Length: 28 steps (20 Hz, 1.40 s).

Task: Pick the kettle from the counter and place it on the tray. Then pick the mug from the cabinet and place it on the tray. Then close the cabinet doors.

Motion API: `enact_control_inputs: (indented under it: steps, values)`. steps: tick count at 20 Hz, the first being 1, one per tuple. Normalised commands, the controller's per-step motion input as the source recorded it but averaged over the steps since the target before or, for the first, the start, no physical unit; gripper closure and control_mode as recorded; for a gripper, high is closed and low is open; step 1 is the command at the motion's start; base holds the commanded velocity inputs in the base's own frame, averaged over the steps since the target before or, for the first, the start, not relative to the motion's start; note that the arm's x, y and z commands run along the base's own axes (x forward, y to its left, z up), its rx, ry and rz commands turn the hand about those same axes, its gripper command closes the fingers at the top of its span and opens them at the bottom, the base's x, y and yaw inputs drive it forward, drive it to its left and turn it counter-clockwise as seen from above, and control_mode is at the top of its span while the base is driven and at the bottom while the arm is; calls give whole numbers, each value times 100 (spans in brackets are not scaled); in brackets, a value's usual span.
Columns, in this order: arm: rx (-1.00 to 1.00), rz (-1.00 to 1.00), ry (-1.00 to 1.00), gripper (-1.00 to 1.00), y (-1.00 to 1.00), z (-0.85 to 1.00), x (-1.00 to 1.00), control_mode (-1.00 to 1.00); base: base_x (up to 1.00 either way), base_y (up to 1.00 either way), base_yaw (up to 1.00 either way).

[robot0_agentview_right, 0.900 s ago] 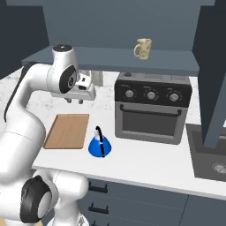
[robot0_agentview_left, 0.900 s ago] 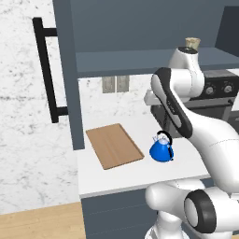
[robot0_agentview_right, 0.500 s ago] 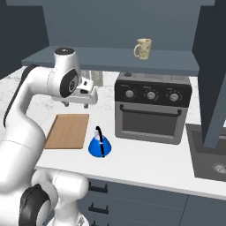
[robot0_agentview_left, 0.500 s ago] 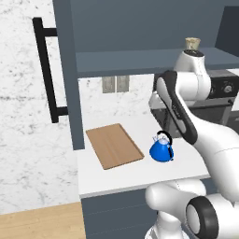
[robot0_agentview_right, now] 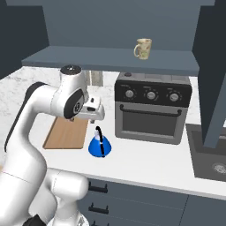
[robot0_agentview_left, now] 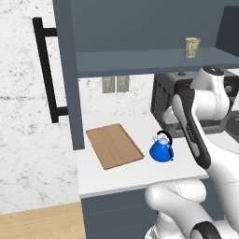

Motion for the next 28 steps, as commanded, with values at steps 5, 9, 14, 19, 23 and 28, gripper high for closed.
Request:
enact_control_inputs:
  steps: [5, 9, 14, 19, 23, 28]
  values:
    - [0, -1, 0, -100, -17, -39, 6, -100, 0, 0, 0]
    - [0, 0, 7, -100, -15, -21, 18, -100, 0, 0, 0]
    - [0, 0, 11, -100, -6, -21, 22, -100, 0, 0, 0]
    - [0, 0, 1, -100, -1, -32, 33, -100, 0, 0, 0]
    - [0, 0, 0, -100, -10, -29, 32, -100, 0, 0, 0]
    - [0, 0, -2, -100, -2, -31, 27, -100, 0, 0, 0]
